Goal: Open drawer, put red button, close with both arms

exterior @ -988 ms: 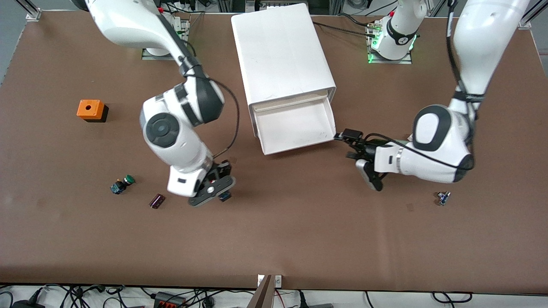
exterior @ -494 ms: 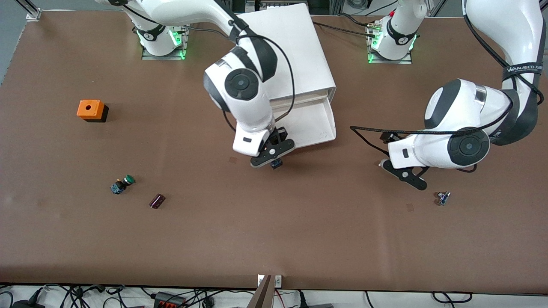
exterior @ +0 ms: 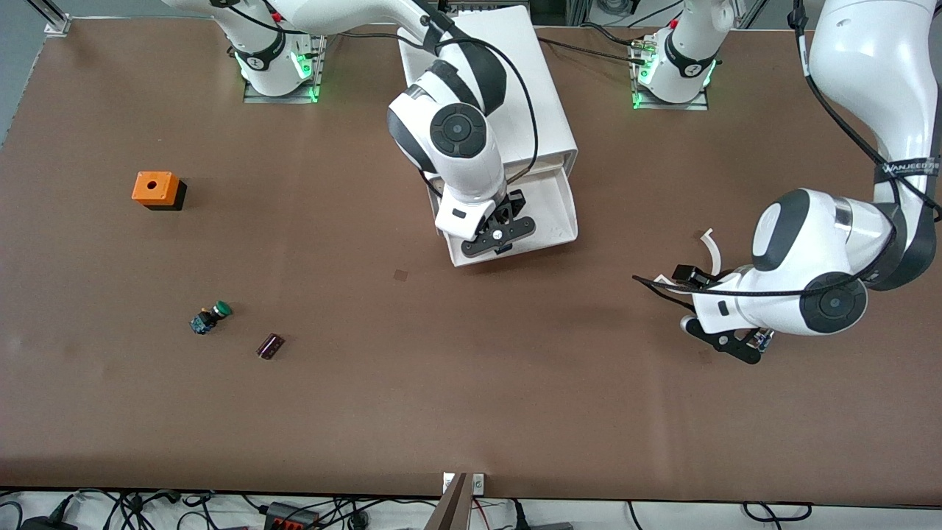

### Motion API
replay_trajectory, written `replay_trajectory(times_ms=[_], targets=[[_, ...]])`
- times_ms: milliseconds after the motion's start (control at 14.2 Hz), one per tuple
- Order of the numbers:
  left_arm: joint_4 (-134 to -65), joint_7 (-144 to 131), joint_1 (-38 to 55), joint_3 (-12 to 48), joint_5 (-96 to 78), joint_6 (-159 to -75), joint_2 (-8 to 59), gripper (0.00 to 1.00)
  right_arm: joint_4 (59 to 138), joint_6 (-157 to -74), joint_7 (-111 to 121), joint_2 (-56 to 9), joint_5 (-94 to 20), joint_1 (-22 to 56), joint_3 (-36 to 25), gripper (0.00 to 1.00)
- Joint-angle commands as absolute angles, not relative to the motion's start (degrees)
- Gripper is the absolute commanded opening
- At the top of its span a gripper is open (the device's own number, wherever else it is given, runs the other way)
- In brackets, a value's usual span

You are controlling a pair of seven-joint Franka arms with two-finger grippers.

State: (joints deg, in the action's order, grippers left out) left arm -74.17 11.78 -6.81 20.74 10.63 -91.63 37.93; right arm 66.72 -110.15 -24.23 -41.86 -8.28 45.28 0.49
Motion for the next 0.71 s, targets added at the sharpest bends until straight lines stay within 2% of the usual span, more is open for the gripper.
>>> replay_trajectory(times_ms=[0, 635], targets=[[-72.33, 11.95, -7.03, 21.09, 12.30, -90.97, 38.50, 1.00, 65.48, -107.49, -27.50, -42.28, -9.14, 46.93, 0.18, 0.00], [-72.42, 11.95, -7.03, 21.09, 11.87, -90.88, 38.50, 1.00, 65.48, -111.88, -28.30, -44.65, -9.14, 47.55, 0.09, 0.00]])
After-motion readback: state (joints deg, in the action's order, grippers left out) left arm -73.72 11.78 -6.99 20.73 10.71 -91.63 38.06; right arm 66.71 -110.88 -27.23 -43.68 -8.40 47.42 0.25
